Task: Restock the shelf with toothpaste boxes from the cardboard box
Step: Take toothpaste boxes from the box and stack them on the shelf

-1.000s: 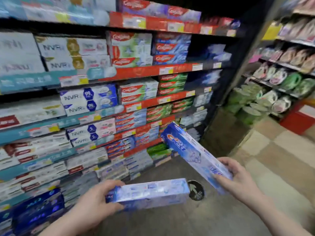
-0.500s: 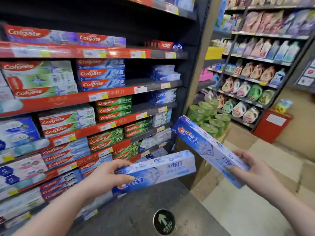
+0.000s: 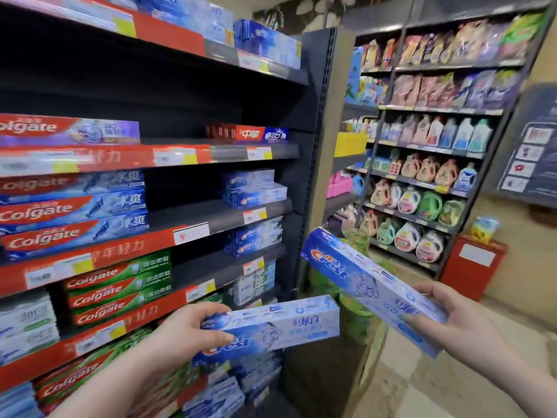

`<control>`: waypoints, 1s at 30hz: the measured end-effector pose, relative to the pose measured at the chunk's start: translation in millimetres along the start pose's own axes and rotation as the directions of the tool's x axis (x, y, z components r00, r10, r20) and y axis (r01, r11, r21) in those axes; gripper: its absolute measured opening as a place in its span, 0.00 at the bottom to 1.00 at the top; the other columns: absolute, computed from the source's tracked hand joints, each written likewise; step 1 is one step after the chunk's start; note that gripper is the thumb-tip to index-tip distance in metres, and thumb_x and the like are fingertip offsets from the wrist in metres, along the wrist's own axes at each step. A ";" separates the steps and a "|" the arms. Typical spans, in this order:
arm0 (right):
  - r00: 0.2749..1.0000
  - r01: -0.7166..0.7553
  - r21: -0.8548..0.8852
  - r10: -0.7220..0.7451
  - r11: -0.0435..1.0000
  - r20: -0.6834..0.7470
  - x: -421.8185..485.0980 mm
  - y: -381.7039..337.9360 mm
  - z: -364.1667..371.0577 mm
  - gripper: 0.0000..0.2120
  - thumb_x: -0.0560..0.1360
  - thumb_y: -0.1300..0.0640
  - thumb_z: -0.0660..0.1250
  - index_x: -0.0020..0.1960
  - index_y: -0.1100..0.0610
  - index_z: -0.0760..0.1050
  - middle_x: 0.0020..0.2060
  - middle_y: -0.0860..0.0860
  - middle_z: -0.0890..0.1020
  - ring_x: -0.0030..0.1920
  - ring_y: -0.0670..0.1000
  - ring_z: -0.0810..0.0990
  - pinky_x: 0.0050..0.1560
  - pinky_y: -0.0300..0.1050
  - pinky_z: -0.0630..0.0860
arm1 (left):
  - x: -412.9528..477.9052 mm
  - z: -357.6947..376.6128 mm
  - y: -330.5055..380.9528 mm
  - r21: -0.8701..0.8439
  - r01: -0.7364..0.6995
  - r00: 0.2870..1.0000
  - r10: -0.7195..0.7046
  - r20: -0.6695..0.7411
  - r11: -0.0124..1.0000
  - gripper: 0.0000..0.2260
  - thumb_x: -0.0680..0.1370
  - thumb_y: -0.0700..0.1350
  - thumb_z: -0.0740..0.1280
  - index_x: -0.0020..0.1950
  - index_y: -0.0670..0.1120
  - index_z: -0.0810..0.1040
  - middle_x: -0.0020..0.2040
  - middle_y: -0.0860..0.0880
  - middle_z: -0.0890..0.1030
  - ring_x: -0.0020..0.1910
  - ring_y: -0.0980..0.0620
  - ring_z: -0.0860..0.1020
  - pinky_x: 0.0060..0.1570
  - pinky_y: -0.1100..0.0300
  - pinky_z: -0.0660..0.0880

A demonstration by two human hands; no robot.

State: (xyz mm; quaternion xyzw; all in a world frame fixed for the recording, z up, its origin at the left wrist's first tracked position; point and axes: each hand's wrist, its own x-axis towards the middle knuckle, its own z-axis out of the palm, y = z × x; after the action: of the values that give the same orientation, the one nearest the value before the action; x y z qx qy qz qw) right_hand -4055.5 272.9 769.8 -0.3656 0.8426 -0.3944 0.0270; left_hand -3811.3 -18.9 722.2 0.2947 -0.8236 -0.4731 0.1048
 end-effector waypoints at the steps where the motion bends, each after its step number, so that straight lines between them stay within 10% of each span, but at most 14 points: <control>1: 1.000 0.012 -0.007 -0.012 1.000 -0.008 18.9 1.8 0.9 0.15 0.67 0.60 0.74 0.47 0.46 0.74 0.42 0.44 0.82 0.42 0.38 0.77 0.39 0.27 0.70 | 18.2 -4.6 4.6 -0.010 -0.008 1.000 0.008 -0.007 1.000 0.15 0.64 0.50 0.76 0.45 0.60 0.75 0.48 0.52 0.82 0.39 0.60 0.81 0.45 0.62 0.75; 5: 0.998 0.041 -0.013 -0.041 0.999 -0.038 88.4 14.8 9.4 0.16 0.66 0.60 0.74 0.45 0.43 0.73 0.41 0.37 0.82 0.40 0.34 0.77 0.37 0.25 0.70 | 78.3 -22.0 8.6 -0.025 -0.018 0.998 0.017 -0.054 1.000 0.23 0.52 0.58 0.72 0.45 0.57 0.77 0.47 0.48 0.84 0.37 0.57 0.80 0.41 0.67 0.75; 9: 0.998 0.046 -0.044 -0.044 0.998 0.043 164.6 22.1 25.5 0.15 0.66 0.57 0.75 0.45 0.43 0.73 0.40 0.46 0.82 0.40 0.45 0.80 0.40 0.31 0.71 | 115.3 -36.5 4.9 -0.017 -0.007 0.993 0.005 -0.119 1.000 0.18 0.59 0.51 0.74 0.48 0.56 0.78 0.46 0.49 0.84 0.40 0.57 0.81 0.40 0.69 0.74; 14: 0.959 0.251 -0.116 -0.230 0.961 0.168 274.9 10.8 53.6 0.13 0.68 0.58 0.73 0.49 0.50 0.74 0.41 0.43 0.80 0.39 0.35 0.77 0.39 0.25 0.69 | 152.6 -56.5 -0.5 -0.080 0.017 0.962 -0.038 -0.271 0.997 0.13 0.63 0.54 0.75 0.44 0.65 0.78 0.47 0.60 0.82 0.46 0.60 0.79 0.49 0.64 0.74; 20: 0.804 0.541 -0.059 -0.495 0.839 0.328 420.0 -18.2 90.7 0.16 0.70 0.58 0.72 0.56 0.51 0.74 0.48 0.48 0.77 0.50 0.44 0.74 0.45 0.20 0.63 | 196.2 -72.2 -0.1 -0.121 0.056 0.870 -0.107 -0.481 0.991 0.40 0.39 0.73 0.72 0.49 0.61 0.78 0.55 0.62 0.77 0.56 0.59 0.75 0.56 0.58 0.72; 30: 0.604 0.685 0.109 -0.645 0.721 0.468 583.0 -50.8 181.1 0.24 0.73 0.53 0.68 0.67 0.55 0.68 0.60 0.59 0.72 0.64 0.56 0.68 0.61 0.36 0.60 | 251.2 -57.9 26.8 -0.205 0.015 0.741 -0.148 -0.655 0.979 0.36 0.41 0.68 0.77 0.45 0.55 0.82 0.48 0.61 0.83 0.42 0.69 0.79 0.37 0.76 0.74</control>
State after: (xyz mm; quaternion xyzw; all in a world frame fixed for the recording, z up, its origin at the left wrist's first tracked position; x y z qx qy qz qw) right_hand -4391.1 -237.0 821.6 -0.7378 0.6274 -0.2394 0.0690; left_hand -3997.6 -197.2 748.7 0.4688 -0.6701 -0.4153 0.3983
